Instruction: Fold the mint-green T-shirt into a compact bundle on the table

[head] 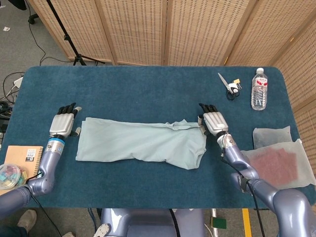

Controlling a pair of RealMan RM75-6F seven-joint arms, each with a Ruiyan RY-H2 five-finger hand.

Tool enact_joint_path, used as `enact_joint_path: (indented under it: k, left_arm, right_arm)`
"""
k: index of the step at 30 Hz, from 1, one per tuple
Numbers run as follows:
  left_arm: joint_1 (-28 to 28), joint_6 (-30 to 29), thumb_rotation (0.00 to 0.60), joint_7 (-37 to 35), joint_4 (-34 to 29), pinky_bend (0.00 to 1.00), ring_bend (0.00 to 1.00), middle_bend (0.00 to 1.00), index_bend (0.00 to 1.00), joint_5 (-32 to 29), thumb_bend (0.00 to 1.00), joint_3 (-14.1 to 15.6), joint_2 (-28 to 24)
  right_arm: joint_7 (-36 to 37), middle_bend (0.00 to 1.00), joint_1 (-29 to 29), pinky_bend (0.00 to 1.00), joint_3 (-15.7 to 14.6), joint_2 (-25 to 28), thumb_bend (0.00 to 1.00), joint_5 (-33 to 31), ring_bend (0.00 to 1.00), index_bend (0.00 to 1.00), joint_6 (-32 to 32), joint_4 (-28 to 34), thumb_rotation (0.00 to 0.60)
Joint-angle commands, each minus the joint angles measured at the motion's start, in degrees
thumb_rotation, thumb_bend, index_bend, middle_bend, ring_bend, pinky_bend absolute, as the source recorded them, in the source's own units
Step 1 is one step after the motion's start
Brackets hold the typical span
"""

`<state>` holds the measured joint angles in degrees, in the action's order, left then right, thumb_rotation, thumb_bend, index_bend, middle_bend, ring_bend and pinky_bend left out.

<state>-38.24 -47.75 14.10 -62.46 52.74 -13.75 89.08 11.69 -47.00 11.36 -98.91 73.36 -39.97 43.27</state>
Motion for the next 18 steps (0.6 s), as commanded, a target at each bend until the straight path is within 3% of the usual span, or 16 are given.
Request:
enact_joint_path:
  k: [1,4,13,18]
  left_arm:
    - [0.60,-1.31,0.600,-0.76,-2.50,0.00,0.00,0.00,0.00,0.83,0.38,-0.20,-1.59]
    - [0.96,-2.16,0.600,-0.74,-4.62,0.00,0.00,0.00,0.00,0.99,0.38,-0.21,-2.72]
    - [1.63,-3.46,0.600,0.21,-8.24,0.00,0.00,0.00,0.00,0.45,0.38,0.18,-5.00]
    - [2.02,-3.37,0.600,0.31,-9.56,0.00,0.00,0.00,0.00,1.61,0.38,1.36,-6.39]
  right_arm:
    - [-3.84,0.00,0.60,0.00,0.61,0.28,0.20,-1.84,0.00,0.00,-0.91,0.38,0.600]
    - [-7.75,0.00,1.44,0.00,1.84,0.88,0.02,-4.13,0.00,0.00,-2.66,2.26,0.600]
    - [-15.92,0.00,5.38,0.00,5.33,5.05,0.00,-8.52,0.00,0.00,-12.57,12.27,0.600]
    - [-16.77,0.00,9.85,0.00,4.19,12.27,0.00,-7.04,0.00,0.00,-17.58,23.46,0.600]
